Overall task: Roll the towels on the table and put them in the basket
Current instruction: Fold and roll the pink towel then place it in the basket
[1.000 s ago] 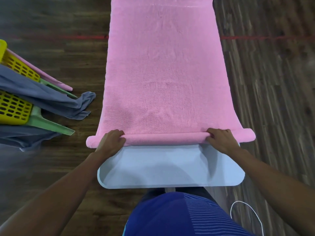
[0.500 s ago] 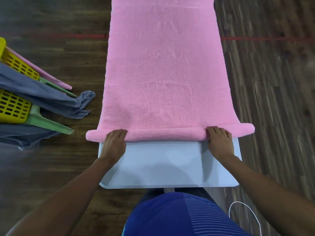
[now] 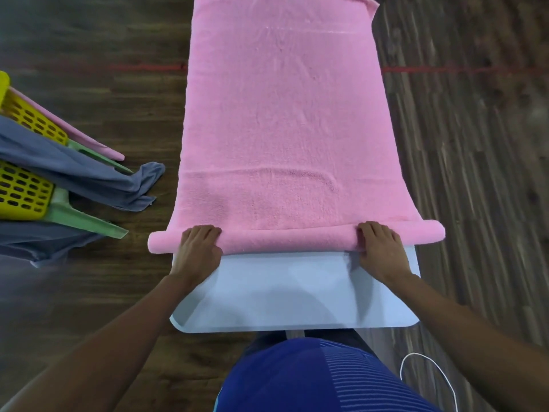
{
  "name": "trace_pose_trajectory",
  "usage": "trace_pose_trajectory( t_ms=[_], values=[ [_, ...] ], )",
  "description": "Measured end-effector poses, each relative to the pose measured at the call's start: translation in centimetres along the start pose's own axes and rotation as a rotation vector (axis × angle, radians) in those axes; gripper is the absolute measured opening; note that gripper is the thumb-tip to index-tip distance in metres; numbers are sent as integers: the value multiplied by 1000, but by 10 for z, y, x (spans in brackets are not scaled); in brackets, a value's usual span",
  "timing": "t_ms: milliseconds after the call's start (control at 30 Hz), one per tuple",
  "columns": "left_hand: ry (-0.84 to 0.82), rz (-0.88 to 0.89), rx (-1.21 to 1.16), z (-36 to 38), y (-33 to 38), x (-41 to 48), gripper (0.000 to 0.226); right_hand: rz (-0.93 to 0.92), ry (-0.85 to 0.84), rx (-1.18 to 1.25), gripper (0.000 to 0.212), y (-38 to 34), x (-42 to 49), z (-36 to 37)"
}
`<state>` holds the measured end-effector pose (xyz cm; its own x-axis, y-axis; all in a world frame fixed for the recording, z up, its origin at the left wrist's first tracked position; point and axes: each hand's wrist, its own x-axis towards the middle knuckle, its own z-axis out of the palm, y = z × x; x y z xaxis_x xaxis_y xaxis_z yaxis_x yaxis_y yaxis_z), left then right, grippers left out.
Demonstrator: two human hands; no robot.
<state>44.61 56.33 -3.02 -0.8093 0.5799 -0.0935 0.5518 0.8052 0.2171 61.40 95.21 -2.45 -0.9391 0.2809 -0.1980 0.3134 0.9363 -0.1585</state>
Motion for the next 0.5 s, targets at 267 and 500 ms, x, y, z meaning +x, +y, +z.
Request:
trace_pose_trajectory(
  t_ms=[267,500],
  values=[
    [-218,-35,4,-13,-1,5,29,57,-136,-81,30,1,8,-13],
    [47,-99,-29,-9,2,13,21,101,130,-35,22,0,21,-14]
  ],
)
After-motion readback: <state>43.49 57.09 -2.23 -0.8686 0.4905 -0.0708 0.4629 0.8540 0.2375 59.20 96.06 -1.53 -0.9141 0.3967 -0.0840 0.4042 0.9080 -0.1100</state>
